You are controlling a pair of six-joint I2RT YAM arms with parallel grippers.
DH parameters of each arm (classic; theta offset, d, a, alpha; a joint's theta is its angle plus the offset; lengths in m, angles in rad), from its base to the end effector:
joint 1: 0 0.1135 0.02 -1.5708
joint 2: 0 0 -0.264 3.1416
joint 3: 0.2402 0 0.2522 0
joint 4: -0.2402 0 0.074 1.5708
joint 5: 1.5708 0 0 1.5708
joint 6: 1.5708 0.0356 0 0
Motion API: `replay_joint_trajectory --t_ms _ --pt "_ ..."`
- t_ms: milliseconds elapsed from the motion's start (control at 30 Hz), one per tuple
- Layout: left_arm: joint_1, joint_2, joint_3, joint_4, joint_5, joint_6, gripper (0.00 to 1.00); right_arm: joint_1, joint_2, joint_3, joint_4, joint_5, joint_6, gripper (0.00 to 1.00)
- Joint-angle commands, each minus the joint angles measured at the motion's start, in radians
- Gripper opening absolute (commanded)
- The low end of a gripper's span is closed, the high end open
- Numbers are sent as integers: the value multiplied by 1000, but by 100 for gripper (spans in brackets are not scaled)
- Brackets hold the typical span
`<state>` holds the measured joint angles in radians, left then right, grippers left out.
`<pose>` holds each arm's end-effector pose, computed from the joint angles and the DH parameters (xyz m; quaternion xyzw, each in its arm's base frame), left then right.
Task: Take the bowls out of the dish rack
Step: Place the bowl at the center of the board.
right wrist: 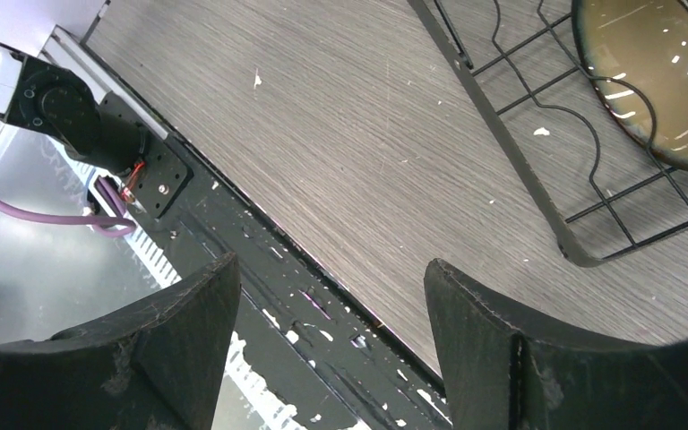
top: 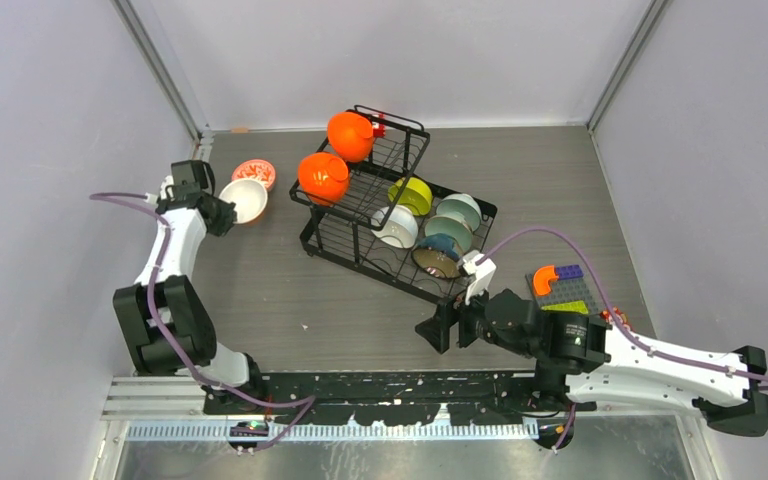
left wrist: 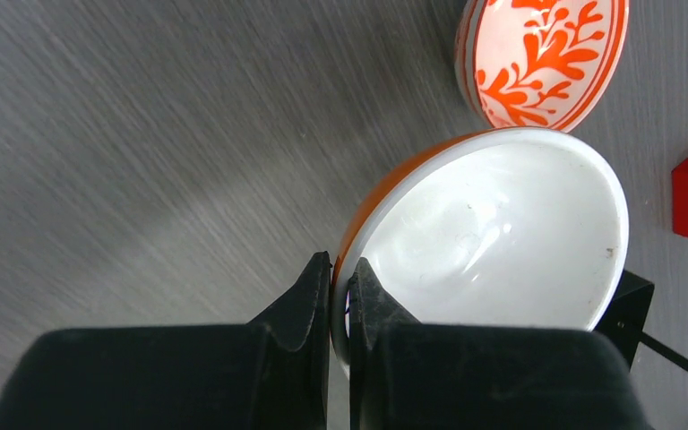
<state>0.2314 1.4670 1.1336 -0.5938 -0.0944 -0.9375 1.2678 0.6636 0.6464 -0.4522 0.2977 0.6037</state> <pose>0.3004 0.0742 0.2651 -0.5353 0.7821 -0.0672 0.3119 0.0560 0.1442 0.2830 -0.2013 0.8220 0.3416 0.4087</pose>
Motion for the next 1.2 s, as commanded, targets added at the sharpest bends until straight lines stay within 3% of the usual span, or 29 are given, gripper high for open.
replay_joint_trajectory --t_ms 0,233,533,1167 --pt "11 2 -6 158 -40 -62 0 -1 -49 -22 42 66 2 79" --pt "43 -17 -50 212 -134 -98 0 -1 -99 -15 2 112 4 79" --pt "126 79 -62 215 -57 -147 0 -2 -129 -28 -20 145 5 79" --pt "127 215 -39 240 -102 -125 0 -1 -80 -42 16 147 -7 79"
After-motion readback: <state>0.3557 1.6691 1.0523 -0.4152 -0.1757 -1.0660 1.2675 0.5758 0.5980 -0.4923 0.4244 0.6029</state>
